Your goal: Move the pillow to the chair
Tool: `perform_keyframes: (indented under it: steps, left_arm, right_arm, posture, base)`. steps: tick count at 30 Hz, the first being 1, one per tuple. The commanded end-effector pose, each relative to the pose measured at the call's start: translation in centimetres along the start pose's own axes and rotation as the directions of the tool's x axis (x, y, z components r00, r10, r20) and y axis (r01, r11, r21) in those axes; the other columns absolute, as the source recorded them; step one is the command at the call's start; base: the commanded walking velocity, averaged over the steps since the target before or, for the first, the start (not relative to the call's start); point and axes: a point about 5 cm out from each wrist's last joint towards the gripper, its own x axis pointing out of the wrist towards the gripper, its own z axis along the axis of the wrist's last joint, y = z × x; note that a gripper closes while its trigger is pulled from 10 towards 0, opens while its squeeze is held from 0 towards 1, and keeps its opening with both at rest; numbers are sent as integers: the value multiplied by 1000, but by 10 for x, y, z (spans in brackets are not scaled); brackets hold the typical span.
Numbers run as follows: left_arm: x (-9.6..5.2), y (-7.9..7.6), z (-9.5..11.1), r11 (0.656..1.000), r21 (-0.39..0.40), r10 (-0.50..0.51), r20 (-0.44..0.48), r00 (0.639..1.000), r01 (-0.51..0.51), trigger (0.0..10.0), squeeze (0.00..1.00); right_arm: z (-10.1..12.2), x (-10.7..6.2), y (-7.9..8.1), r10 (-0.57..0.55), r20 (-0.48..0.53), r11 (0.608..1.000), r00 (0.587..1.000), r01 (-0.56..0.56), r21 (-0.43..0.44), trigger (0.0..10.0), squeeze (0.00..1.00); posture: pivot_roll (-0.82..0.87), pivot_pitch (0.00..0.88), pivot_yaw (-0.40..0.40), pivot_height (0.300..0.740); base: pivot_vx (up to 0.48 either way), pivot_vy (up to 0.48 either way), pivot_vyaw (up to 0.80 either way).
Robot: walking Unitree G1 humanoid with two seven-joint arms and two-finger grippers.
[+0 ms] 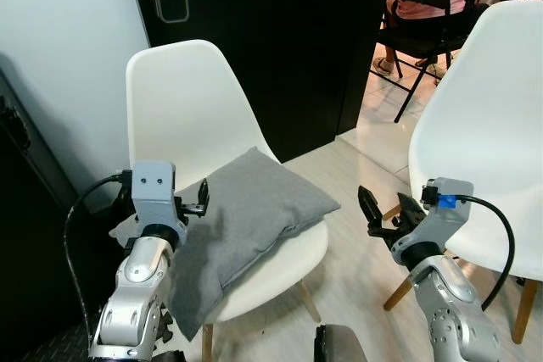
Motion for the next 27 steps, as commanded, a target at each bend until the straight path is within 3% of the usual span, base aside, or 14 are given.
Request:
perform_keyframes:
  steps: [1,2,4,8,10,21,27]
  left_arm:
    - [2,8,0,1000,13,20,1,1000,-20,10000,0]
    - [0,9,-1,1000,-2,21,-3,1000,-21,10000,0]
    - [0,9,-1,1000,-2,21,-3,1000,-21,10000,0]
    - [-13,-11,-15,998,-55,-38,-54,998,35,10000,0]
    - [-14,-13,-16,998,-55,-44,-54,998,41,10000,0]
    - [-8,-12,-19,997,-55,-51,-57,997,48,10000,0]
    - [-9,-13,-20,998,-24,-52,-61,997,51,10000,0]
  right_arm:
    - [-3,-1,-4,-26,-6,1000,1000,26,-10,10000,0]
    - [-6,-5,-15,-66,-21,997,998,65,-40,10000,0]
    - [-6,-5,-15,-66,-21,997,998,65,-40,10000,0]
    - [-14,-11,-20,-114,-41,993,993,112,-45,10000,0]
    - [-14,-11,-19,-120,-37,992,992,118,-42,10000,0]
    - [-17,-6,-18,-123,-30,992,992,122,-32,10000,0]
    - [-18,-6,-18,-121,-29,992,992,120,-26,10000,0]
  posture:
    - [-47,14,1,596]
    - [-47,18,0,601]
    - [-47,18,0,601]
    - [-51,24,9,616]
    - [-51,24,9,621]
    - [-52,24,15,651]
    - [-51,26,17,681]
  base:
    - [0,0,0]
    - [0,0,0]
    - [0,0,0]
    - [0,0,0]
    - [0,0,0]
    - [0,0,0]
    - [-284,0,0]
